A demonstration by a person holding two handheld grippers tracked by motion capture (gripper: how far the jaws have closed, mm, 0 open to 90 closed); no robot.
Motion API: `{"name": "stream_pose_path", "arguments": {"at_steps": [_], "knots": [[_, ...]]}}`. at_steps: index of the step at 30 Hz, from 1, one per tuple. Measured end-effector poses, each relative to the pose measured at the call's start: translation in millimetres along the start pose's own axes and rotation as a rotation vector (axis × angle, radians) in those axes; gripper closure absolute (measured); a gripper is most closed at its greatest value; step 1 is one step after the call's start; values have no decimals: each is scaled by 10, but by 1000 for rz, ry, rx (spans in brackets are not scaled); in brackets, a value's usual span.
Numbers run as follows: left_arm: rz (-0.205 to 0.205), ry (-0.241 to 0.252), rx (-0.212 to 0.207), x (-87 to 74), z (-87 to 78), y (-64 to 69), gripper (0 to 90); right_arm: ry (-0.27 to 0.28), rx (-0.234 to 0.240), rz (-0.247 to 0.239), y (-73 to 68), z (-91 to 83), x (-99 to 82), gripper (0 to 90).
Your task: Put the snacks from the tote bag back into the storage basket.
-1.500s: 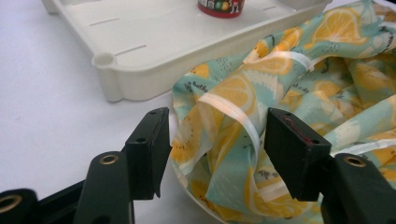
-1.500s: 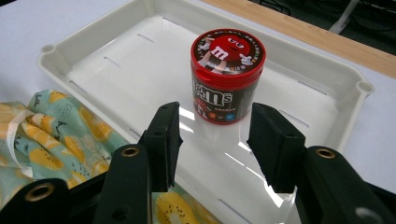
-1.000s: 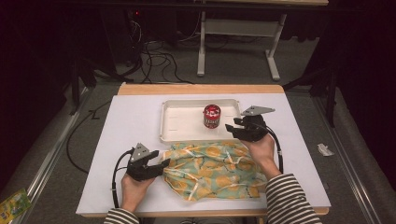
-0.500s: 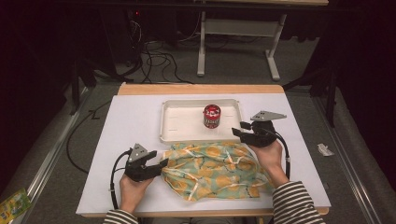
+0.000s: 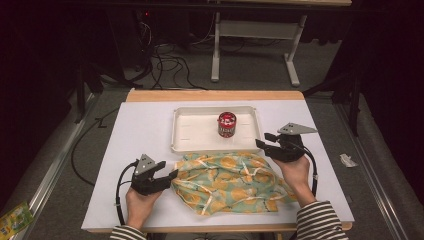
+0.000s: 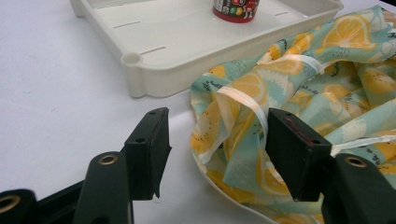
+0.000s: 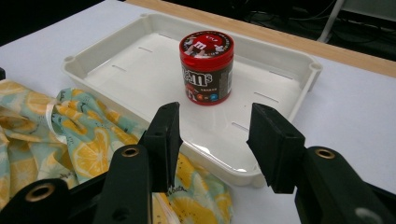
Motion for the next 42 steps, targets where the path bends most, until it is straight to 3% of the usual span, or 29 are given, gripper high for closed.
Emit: {"name": "stream_pose_path", "arguments": {"at_steps": [13, 31, 42], "knots": [[-7, 10, 12, -3, -90, -39, 406, 3, -16, 10, 4, -97, -110, 543], [-25, 47, 27, -22, -158, -112, 405, 73, -36, 43, 106, -356, -241, 543], [-38, 59, 37, -51, -217, -149, 405, 88, -47, 71, 165, -442, -342, 543]]}}
Point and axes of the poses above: each handheld gripper's, and its own axes: z roughly forward along the jaws, x roughly out of its top, y roughly to its right, the point moved 2 cm from there along z, roughly forward along the jaws, and after that the axes turned 4 degrees about -z, right-handed, at the moved point
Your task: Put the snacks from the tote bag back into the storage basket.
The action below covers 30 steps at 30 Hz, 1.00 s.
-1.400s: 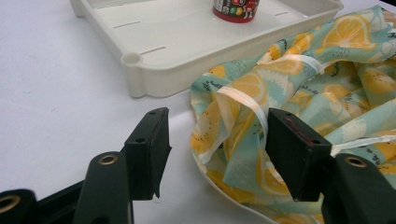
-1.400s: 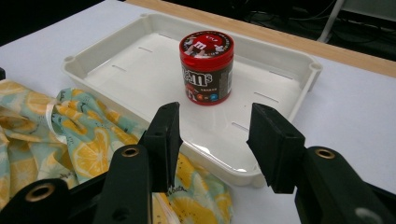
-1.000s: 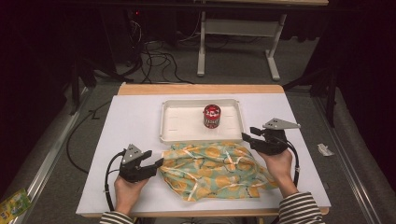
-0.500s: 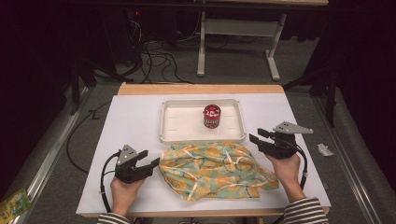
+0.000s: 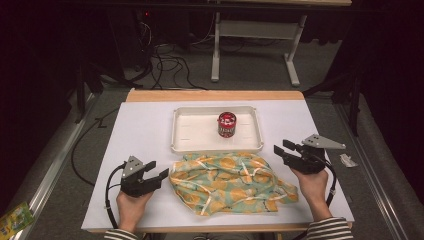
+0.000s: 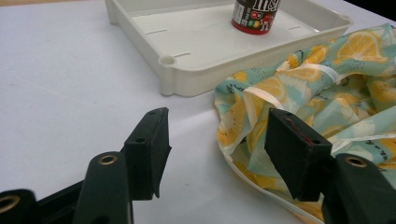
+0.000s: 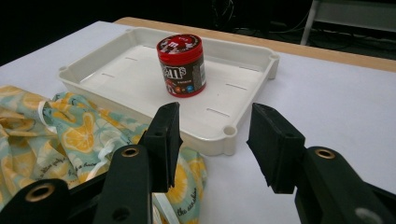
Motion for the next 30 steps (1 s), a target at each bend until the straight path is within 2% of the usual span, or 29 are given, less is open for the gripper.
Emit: {"name": "stream_pose_path", "arguments": {"at_steps": [7, 16, 21, 30], "knots": [[-34, 19, 10, -27, -56, -72, 405, 1, -11, 8, 36, -62, -67, 543], [-45, 27, 28, -45, -107, -128, 406, 4, -22, 20, 58, -93, -126, 543], [-65, 37, 40, -62, -136, -179, 405, 0, -24, 23, 81, -112, -183, 543], [-66, 45, 57, -35, -182, -227, 405, -7, -42, 50, 143, -177, -328, 543]]}}
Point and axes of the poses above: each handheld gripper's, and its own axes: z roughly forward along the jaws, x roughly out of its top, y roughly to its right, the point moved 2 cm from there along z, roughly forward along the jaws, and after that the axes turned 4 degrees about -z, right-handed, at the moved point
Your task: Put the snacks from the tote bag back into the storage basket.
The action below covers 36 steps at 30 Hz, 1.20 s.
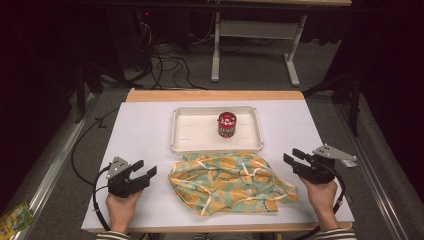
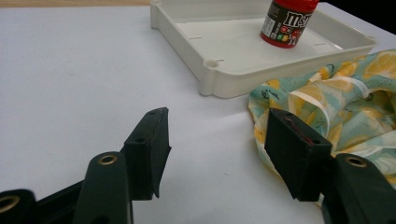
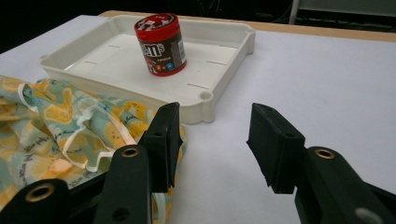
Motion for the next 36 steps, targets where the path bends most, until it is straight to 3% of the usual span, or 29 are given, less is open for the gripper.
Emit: {"name": "stream_pose_path", "arguments": {"at_steps": [36], "knots": [[-40, -36, 65, -135, 101, -200, 404, -46, -83, 62, 222, 7, -379, 543]]}}
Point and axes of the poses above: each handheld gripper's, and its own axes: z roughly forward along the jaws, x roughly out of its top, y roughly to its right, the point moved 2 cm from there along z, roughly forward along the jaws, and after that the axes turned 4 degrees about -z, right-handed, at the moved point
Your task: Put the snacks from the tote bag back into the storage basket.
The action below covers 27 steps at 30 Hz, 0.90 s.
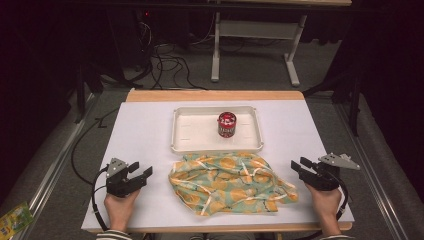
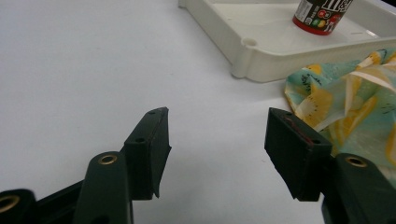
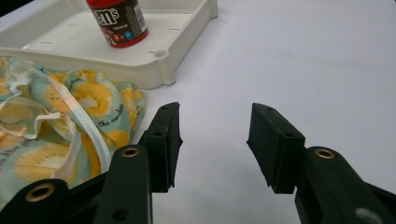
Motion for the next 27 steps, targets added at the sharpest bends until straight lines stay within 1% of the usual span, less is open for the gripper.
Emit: {"name": "stream_pose_path", "arguments": {"at_steps": [4, 7, 10, 12, 14, 17, 19, 21, 23, 24, 25, 27], "knots": [[4, -7, 8, -9, 21, -18, 404, -10, -8, 17, 12, 21, -27, 543], [0, -6, 21, -15, 25, -41, 404, -17, -13, 12, 33, 42, -46, 543], [-6, -8, 30, -26, 39, -67, 403, -24, -21, 17, 64, 57, -61, 543], [-5, -14, 39, -32, 53, -79, 403, -23, -26, 31, 82, 64, -70, 543], [-7, -15, 41, -33, 67, -82, 403, -20, -26, 28, 102, 73, -80, 543], [-8, -15, 47, -30, 80, -94, 403, -29, -30, 41, 106, 89, -99, 543], [-10, -14, 46, -31, 90, -104, 403, -35, -33, 38, 118, 104, -113, 543], [-11, -16, 55, -33, 102, -111, 403, -41, -40, 31, 132, 123, -128, 542], [-9, -21, 59, -34, 109, -119, 403, -45, -43, 41, 139, 137, -139, 542], [-10, -21, 62, -34, 113, -120, 402, -46, -44, 36, 147, 141, -145, 542], [-10, -22, 63, -35, 115, -120, 402, -50, -46, 47, 147, 144, -150, 542], [-10, -23, 63, -35, 121, -119, 402, -46, -51, 40, 155, 156, -156, 542]]}}
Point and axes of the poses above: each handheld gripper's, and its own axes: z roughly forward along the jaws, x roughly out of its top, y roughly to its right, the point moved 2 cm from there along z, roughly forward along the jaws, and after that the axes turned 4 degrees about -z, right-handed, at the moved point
